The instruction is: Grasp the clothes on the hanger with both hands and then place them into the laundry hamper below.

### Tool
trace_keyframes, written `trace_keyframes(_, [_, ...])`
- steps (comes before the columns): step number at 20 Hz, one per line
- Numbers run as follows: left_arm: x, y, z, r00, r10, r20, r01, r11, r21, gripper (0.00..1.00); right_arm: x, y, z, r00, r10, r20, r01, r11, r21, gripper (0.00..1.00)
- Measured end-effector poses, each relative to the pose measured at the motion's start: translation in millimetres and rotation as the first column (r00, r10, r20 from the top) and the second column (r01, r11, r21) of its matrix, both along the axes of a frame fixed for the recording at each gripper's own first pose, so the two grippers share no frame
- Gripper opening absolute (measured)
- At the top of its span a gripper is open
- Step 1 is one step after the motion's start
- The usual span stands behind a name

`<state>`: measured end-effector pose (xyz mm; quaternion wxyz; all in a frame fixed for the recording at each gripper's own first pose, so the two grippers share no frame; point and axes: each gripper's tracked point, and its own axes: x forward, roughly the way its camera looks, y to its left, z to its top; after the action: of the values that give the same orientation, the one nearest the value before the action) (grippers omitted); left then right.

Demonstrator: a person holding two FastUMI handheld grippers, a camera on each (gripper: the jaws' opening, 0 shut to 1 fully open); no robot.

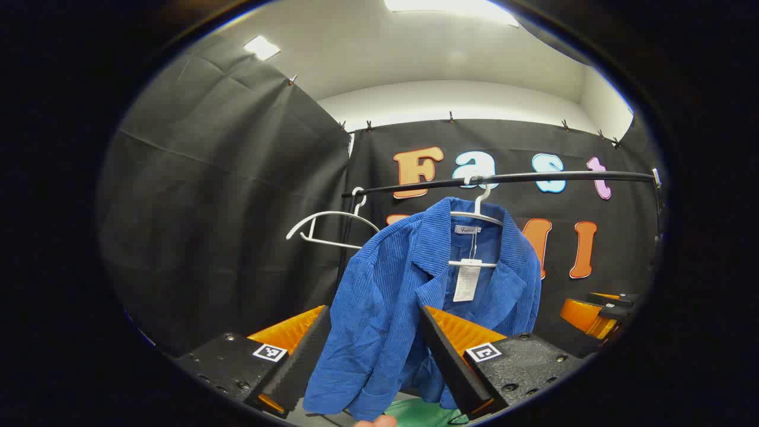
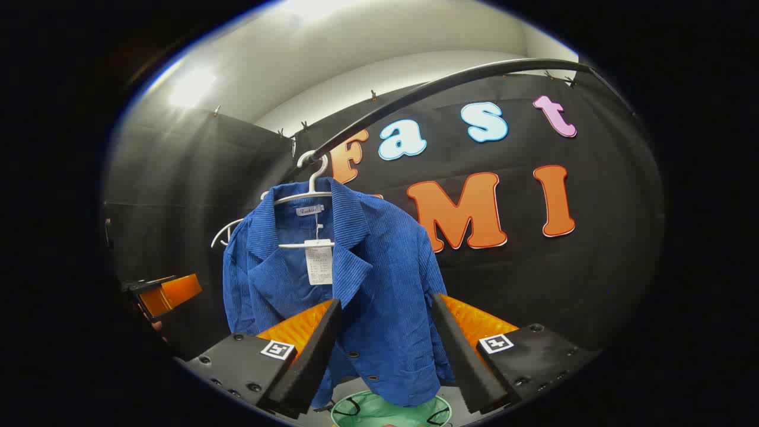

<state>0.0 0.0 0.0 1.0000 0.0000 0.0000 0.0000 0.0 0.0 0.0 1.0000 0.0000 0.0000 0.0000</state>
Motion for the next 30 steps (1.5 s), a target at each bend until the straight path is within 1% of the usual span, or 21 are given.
trace_keyframes(3, [-1.0, 1.5, 1.7, 1.000, 0.002, 0.004, -0.002, 1.000, -0.001, 0.91, -1.8, 0.7, 0.7, 1.000, -0.001, 0.001, 0.001, 1.000, -0.002, 0.98])
trace_keyframes(4, [-2.1, 2.6, 2.8, 1.000, 0.004, 0.005, -0.004, 1.000, 0.005, 0.92, -1.6, 1.7, -0.3, 1.000, -0.001, 0.002, 0.001, 1.000, -0.001, 0.98])
trace_keyframes(5, [-2.6, 4.4, 3.9, 1.000, 0.008, 0.008, -0.008, 1.000, 0.011, 0.94, -0.8, 1.6, -1.3, 1.000, -0.002, 0.003, 0.002, 1.000, -0.002, 0.98])
trace_keyframes(7, [-2.3, 6.7, 7.4, 1.000, 0.012, 0.019, -0.012, 1.000, 0.020, 0.91, -0.1, 2.0, -4.7, 1.000, -0.004, 0.001, 0.004, 1.000, -0.007, 0.98])
trace_keyframes(10, [-4.3, 12.7, 11.7, 0.999, 0.022, 0.031, -0.023, 0.999, 0.026, 0.91, 1.8, 2.3, -9.1, 1.000, -0.005, -0.007, 0.005, 1.000, -0.013, 0.98])
trace_keyframes(11, [-4.9, 13.6, 12.6, 0.999, 0.023, 0.033, -0.024, 0.999, 0.025, 0.94, 0.7, 2.6, -9.4, 1.000, -0.005, -0.008, 0.005, 1.000, -0.014, 0.98])
trace_keyframes(12, [-5.5, 13.6, 12.4, 0.999, 0.024, 0.031, -0.024, 0.999, 0.024, 0.91, 0.6, 3.0, -10.1, 1.000, -0.005, -0.008, 0.005, 1.000, -0.014, 0.98])
trace_keyframes(21, [-10.7, 15.2, 20.4, 0.999, 0.016, 0.041, -0.017, 1.000, 0.012, 0.91, 1.4, 16.6, -10.6, 1.000, 0.025, -0.008, -0.025, 0.999, -0.027, 0.98])
trace_keyframes(22, [-12.2, 16.3, 22.6, 0.999, 0.019, 0.046, -0.019, 1.000, 0.007, 0.91, 2.7, 18.0, -11.7, 0.999, 0.029, -0.013, -0.030, 0.999, -0.027, 0.93])
trace_keyframes(23, [-12.8, 19.0, 24.4, 0.998, 0.024, 0.052, -0.024, 1.000, 0.000, 0.91, 5.2, 21.2, -12.7, 0.999, 0.036, -0.017, -0.037, 0.999, -0.026, 0.98])
trace_keyframes(26, [-15.9, 22.7, 19.9, 0.999, 0.021, 0.040, -0.020, 1.000, -0.022, 0.91, 18.8, 34.3, -16.6, 0.997, 0.065, -0.033, -0.066, 0.998, -0.021, 0.98])
trace_keyframes(28, [-18.0, 33.0, 16.3, 0.999, 0.022, 0.028, -0.022, 1.000, -0.018, 0.91, 34.0, 45.4, -15.4, 0.996, 0.082, -0.030, -0.082, 0.996, -0.023, 0.98])
trace_keyframes(30, [-19.7, 43.4, 8.7, 1.000, 0.009, 0.007, -0.009, 1.000, -0.014, 0.91, 50.2, 51.5, -12.1, 0.998, 0.063, -0.021, -0.064, 0.998, -0.009, 0.98])
